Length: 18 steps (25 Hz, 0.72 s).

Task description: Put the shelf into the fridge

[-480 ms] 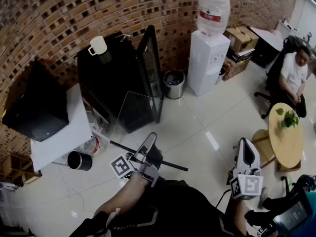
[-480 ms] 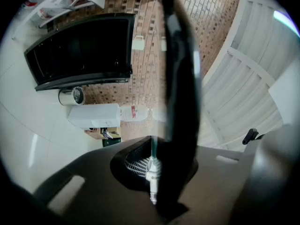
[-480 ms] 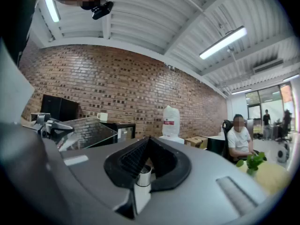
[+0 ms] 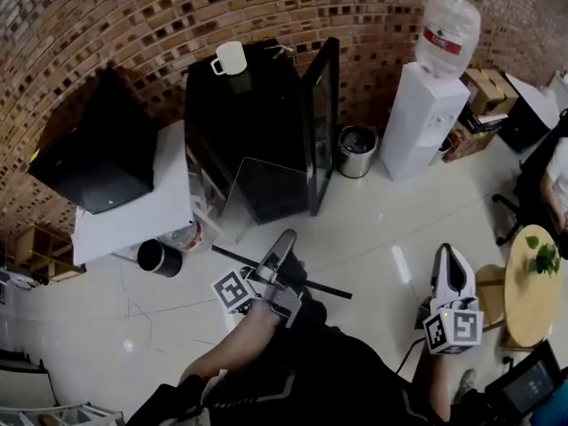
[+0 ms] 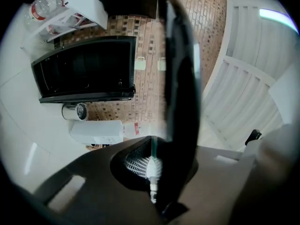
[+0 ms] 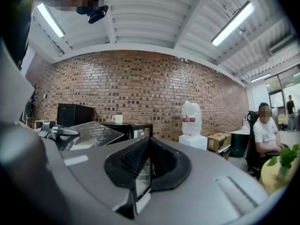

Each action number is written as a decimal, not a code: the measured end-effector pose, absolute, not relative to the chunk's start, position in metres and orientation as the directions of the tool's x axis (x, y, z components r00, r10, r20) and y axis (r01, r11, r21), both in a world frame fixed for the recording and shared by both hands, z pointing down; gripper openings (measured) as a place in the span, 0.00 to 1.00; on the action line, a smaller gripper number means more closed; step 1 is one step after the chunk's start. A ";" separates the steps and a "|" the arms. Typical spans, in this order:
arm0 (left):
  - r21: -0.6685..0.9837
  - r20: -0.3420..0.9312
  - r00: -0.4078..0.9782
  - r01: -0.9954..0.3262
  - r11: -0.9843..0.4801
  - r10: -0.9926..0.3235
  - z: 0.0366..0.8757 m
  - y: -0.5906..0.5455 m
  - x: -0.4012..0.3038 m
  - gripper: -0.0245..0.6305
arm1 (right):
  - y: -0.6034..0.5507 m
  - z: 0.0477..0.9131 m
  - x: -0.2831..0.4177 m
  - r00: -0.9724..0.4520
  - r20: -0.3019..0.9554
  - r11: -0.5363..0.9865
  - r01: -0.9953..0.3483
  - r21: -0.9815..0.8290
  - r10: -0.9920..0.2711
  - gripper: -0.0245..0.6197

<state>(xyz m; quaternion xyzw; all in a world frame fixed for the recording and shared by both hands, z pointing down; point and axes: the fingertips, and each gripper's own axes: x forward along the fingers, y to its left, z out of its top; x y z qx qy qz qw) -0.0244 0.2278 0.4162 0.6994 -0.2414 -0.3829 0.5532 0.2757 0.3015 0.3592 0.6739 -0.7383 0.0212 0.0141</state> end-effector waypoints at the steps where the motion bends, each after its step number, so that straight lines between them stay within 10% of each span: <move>1: 0.961 -0.263 0.581 0.085 -0.264 -0.770 0.419 0.222 -0.027 0.05 | 0.291 0.357 0.272 -0.102 0.050 0.100 -0.995 -0.026 -0.994 0.05; 18: 0.974 -0.220 0.442 0.045 -0.223 -0.869 0.436 0.095 -0.099 0.05 | 0.093 0.357 0.148 -0.395 0.105 0.396 -0.918 -0.007 -0.913 0.05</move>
